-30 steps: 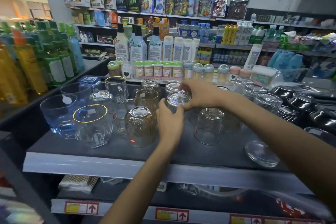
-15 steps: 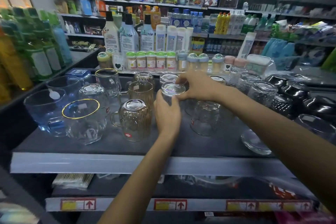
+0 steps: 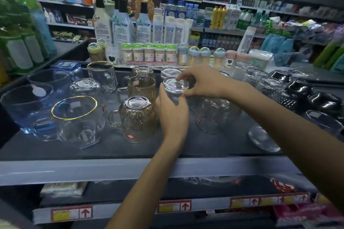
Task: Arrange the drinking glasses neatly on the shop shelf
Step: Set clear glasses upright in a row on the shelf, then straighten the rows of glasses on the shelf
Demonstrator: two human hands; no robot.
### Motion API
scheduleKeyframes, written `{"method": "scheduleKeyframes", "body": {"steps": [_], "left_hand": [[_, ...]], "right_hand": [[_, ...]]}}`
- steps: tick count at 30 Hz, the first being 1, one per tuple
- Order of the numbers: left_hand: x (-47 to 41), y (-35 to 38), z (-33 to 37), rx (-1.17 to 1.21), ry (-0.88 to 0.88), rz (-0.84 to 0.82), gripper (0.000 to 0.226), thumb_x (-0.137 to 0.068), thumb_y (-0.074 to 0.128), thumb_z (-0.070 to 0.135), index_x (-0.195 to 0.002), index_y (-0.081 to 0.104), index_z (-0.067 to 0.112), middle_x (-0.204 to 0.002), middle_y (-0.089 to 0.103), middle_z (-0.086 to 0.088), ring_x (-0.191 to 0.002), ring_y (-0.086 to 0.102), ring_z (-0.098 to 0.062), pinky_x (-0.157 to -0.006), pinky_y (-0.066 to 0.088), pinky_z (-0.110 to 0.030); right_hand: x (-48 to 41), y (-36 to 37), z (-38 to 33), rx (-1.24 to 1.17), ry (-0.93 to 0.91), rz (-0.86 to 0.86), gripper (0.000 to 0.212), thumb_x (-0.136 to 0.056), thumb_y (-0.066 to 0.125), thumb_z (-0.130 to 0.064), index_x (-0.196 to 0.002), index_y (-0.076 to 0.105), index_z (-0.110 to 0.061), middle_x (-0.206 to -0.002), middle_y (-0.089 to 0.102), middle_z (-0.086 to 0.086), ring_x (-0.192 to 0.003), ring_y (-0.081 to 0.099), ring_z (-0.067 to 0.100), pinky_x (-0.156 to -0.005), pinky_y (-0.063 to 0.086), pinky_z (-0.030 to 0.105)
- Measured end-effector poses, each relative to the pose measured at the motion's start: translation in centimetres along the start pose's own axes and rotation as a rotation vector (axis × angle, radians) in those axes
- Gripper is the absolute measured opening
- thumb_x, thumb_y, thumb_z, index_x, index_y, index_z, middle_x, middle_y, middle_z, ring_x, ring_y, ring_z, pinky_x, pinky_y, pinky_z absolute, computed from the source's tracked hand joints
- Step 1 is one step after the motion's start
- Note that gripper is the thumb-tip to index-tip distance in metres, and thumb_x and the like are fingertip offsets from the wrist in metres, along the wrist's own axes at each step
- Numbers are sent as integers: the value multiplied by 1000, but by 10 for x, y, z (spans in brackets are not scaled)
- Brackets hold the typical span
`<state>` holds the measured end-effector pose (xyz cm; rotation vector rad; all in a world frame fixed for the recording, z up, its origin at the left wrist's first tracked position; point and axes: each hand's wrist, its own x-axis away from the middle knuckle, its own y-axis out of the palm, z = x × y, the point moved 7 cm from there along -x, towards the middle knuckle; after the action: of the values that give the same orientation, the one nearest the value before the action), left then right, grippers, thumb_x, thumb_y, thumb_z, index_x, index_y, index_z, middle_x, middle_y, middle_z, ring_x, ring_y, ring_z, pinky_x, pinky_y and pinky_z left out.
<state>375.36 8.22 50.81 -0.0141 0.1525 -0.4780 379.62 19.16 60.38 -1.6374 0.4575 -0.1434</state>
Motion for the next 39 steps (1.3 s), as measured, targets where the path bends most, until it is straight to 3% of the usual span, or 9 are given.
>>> {"method": "scheduleKeyframes", "body": {"steps": [4,8,12,18,22,24,26,33,39], "left_hand": [[5,-2,7,4,47,-6,73,-97,55,15,-162,26,29,-152,41,-9,-138,43,-25,-112,37,-35],[10,1,10,-43,63,-51,71,-95,52,24,-161,28,29,-154,39,-12,-141,40,-31,-114,38,-48],[10,0,11,-58,75,-45,78,-86,46,35,-161,30,24,-148,45,-12,-135,46,-34,-111,41,-51],[10,-1,14,-37,91,-32,81,-80,43,34,-160,33,25,-140,49,-8,-129,50,-28,-110,42,-47],[9,0,12,-42,97,-36,71,-93,53,20,-161,30,23,-146,44,-9,-130,49,-27,-109,39,-33],[8,0,10,-45,85,-36,71,-97,55,14,-162,27,20,-154,37,-9,-135,46,-25,-101,31,-21],[7,1,9,-44,95,-33,71,-97,56,13,-162,26,19,-156,35,-10,-137,44,-25,-98,29,-20],[5,3,5,-77,123,-15,72,-97,56,15,-162,26,23,-152,40,-12,-139,44,-29,-112,37,-36],[24,-3,25,-87,161,1,67,-100,58,16,-160,29,14,-156,33,-12,-123,44,-9,-95,21,-7]], "right_hand": [[-2,-10,-8,-65,48,-100,71,-87,73,-12,-153,48,-21,-139,63,7,-121,62,22,-99,50,31],[-13,1,-15,20,91,-238,79,-86,58,-3,-159,36,-21,-132,63,4,-91,56,6,-75,44,17],[-15,9,-16,65,95,-228,72,-88,63,-11,-156,42,-20,-151,54,7,-135,53,25,-102,42,27],[-11,8,-14,60,101,-223,74,-87,63,-9,-157,41,-20,-152,53,7,-136,52,27,-103,42,29],[-2,-2,-14,33,94,-200,78,-82,59,1,-155,45,-22,-129,67,11,-105,65,25,-79,53,32],[6,-5,-16,70,72,-188,77,-79,58,3,-152,50,-22,-139,64,8,-117,62,26,-77,46,27],[11,-3,-19,94,56,-178,76,-79,57,3,-151,52,-22,-142,63,8,-124,59,25,-72,38,22],[13,7,-12,71,74,-143,76,-79,62,-9,-152,49,-24,-146,60,6,-131,57,25,-88,40,23],[36,-26,-9,-32,21,54,60,-91,66,-19,-150,52,-23,-148,58,0,-132,55,20,-104,43,28]]}}
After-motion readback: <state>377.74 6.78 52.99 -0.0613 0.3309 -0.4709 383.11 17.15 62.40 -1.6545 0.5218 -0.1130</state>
